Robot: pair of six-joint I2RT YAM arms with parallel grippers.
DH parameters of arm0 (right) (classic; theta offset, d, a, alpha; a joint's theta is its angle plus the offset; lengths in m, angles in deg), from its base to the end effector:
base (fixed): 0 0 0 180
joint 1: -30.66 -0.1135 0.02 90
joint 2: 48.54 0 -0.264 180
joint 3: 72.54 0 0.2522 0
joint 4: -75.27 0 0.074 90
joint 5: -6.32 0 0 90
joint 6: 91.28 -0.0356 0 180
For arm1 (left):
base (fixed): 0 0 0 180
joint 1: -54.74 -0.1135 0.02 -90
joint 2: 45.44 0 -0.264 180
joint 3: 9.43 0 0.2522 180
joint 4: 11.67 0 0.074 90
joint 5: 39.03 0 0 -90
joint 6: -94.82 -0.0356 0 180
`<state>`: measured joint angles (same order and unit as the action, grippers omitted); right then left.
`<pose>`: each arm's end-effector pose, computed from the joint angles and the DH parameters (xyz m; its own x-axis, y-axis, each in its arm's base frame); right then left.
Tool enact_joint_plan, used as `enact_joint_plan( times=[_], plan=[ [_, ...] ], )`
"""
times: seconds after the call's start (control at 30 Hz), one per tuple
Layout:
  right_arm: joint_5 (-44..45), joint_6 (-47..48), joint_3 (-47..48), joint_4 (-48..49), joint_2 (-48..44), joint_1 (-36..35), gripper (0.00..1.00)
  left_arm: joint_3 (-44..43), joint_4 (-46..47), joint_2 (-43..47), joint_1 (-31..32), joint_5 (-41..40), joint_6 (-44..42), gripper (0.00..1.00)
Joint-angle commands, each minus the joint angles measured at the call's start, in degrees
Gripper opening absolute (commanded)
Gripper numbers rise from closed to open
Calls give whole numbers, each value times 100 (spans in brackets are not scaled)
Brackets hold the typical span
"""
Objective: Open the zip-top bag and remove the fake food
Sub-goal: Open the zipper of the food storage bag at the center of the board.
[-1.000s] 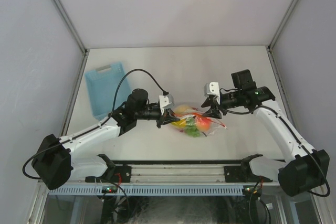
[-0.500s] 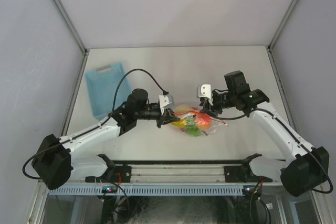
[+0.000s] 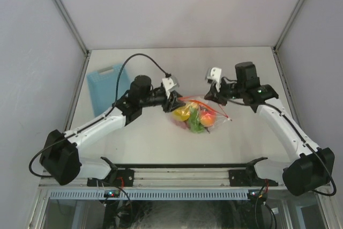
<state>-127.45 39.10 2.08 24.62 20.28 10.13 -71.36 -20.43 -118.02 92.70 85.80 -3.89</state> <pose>0.2219 0.1094 0.3148 -0.0415 -0.5151 -0.8561 -0.9707 0.2239 -0.0877 0.2131 -0.1921 0.2845 -0.1182 0.2499 -0.9610 0.9586 0.2812 -0.0448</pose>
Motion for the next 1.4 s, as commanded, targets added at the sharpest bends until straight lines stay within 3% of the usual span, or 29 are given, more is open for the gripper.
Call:
enact_joint_plan(
  times=[0.0,0.07,0.17,0.33,0.47,0.63,0.8,1.0,1.07,1.13,1.2,1.27,1.37],
  plan=[
    [-251,-1520,1023,905,175,710,0,-1595,537,-837,-78,-883,645,52],
    [-275,-1974,1420,1059,293,1063,0,-2314,522,-1277,-78,-1248,1183,65],
    [-237,-2273,1747,1088,360,1417,0,-2970,519,-1594,-95,-1618,1665,74],
    [-73,-2492,1173,1174,248,1323,0,-2154,1272,-1083,-274,-2155,2409,89],
    [70,-3154,49,1648,209,958,0,-1126,1700,-560,-611,-2325,3740,87],
    [335,-3763,-988,2213,647,588,0,83,1820,-89,-557,-2649,5027,82],
    [350,-3785,-627,2225,1015,570,0,991,2168,126,-332,-3013,5920,72],
    [-50,-3877,281,2103,1211,359,0,1169,2483,8,-28,-3186,6244,57],
    [-228,-3701,590,1940,1220,294,0,1154,2556,-26,26,-3203,6209,56],
    [-526,-3134,818,1539,1210,232,0,1115,2585,44,28,-3202,5636,57],
    [-680,-2420,905,941,1167,185,0,1090,2597,254,49,-3185,4377,62],
    [-768,-1643,910,435,1130,177,0,1102,2723,478,54,-3007,2965,73],
    [-915,-767,910,-258,1126,174,0,951,2747,544,54,-1914,971,84]
  ],
)
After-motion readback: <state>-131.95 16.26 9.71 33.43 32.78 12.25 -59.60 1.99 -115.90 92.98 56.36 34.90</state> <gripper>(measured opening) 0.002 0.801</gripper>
